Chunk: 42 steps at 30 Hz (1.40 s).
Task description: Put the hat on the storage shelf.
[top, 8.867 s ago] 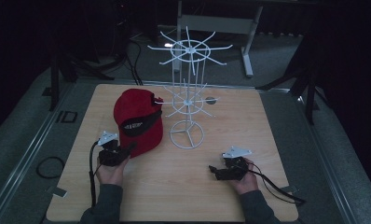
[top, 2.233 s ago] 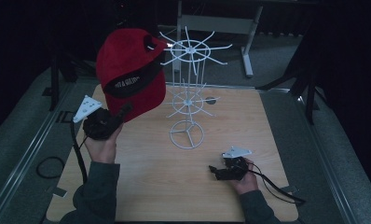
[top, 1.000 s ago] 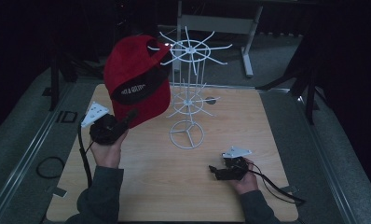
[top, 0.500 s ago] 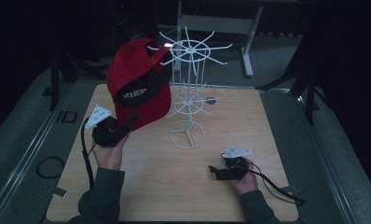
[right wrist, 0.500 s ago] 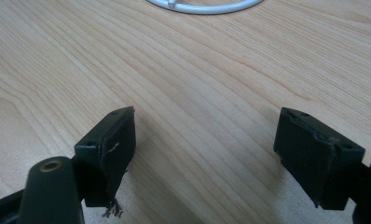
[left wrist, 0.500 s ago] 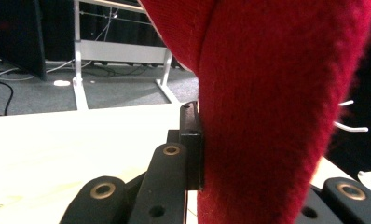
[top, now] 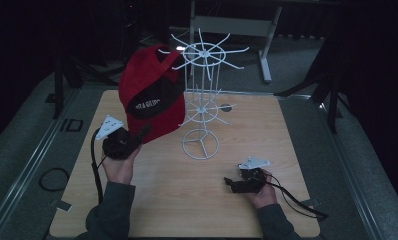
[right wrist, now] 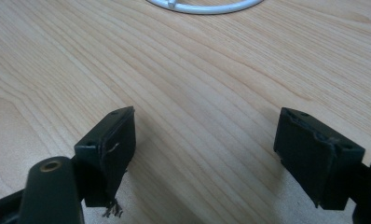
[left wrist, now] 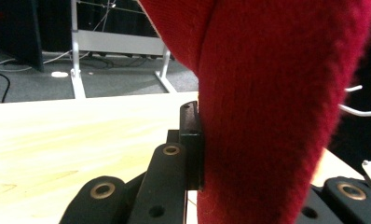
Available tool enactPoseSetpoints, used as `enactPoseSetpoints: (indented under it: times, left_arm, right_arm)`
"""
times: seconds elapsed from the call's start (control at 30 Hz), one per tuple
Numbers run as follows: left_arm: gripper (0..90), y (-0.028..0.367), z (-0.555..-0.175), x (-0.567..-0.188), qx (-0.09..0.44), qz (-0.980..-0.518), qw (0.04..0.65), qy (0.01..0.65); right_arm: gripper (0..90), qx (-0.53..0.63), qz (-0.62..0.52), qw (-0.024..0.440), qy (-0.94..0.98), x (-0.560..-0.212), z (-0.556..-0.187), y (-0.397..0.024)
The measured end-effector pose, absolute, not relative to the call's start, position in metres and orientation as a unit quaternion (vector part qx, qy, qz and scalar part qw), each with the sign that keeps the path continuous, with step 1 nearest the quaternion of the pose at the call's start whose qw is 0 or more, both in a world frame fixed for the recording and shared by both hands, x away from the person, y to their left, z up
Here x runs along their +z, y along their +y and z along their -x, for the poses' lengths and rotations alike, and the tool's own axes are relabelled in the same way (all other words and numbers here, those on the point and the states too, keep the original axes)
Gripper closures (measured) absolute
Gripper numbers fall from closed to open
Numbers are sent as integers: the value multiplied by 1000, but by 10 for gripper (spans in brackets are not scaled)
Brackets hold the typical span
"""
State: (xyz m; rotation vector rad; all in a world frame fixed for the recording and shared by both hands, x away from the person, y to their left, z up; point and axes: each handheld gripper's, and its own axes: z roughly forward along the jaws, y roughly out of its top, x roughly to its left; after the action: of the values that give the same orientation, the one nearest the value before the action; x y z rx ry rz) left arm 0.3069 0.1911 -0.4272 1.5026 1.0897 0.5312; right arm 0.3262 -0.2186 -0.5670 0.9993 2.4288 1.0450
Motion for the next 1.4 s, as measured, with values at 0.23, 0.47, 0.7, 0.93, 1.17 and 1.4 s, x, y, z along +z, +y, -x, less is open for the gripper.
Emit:
enactPoseSetpoints:
  times: [0.23, 0.47, 0.7, 0.93, 1.17, 1.4]
  left_arm:
    - [845, 189, -308, -434, 221, -645, 563, 467]
    - [844, 189, -309, -438, 220, -649, 559, 467]
    - [841, 189, -311, -444, 214, -656, 552, 468]
    - [806, 192, -311, -447, 202, -662, 555, 461]
    - [640, 191, -311, -445, 205, -667, 553, 456]
    - [541, 190, -311, -448, 215, -666, 539, 468]
  right_arm:
    - [205, 365, -349, 157, 849, -567, -326, -219]
    - [205, 365, -349, 157, 849, -567, -326, -219]
    - [204, 366, -349, 157, 848, -567, -326, -219]
    - [204, 366, -349, 157, 848, -567, -326, -219]
    - [204, 365, -350, 156, 848, -567, -326, -218]
    - [205, 365, -349, 157, 849, -567, -326, -219]
